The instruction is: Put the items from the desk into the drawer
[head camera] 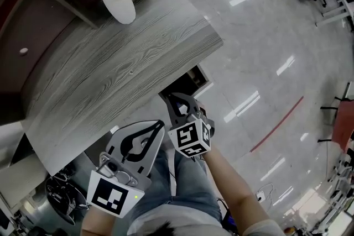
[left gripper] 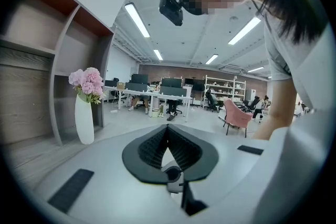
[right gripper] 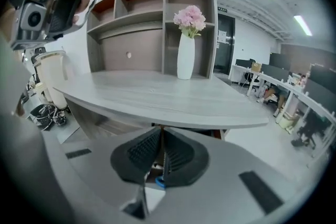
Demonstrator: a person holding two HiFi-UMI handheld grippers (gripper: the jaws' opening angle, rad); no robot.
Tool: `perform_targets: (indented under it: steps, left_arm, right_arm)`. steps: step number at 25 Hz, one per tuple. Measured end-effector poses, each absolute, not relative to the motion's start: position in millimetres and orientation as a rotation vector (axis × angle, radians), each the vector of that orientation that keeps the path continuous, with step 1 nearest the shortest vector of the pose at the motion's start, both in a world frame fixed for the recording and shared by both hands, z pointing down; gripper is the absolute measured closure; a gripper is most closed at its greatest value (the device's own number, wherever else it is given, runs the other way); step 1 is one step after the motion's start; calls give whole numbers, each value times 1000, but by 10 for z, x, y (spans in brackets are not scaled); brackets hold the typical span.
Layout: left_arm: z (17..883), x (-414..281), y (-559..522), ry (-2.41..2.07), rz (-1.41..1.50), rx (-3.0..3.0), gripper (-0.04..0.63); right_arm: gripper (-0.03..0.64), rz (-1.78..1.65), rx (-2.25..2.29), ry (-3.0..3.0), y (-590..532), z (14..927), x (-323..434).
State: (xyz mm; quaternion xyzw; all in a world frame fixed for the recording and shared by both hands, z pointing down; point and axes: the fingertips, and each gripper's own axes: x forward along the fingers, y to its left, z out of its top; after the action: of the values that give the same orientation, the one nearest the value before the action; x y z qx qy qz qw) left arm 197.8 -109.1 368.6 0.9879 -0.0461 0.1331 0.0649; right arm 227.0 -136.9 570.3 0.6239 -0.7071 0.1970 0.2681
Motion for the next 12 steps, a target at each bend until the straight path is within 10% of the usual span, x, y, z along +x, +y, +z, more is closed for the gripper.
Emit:
perform_targets:
  steps: [12]
  left_arm:
    - [3181, 1749, -995, -137, 293, 3063, 588]
  right_arm:
    - [609, 530, 1891, -2143, -1212, 4458, 2054]
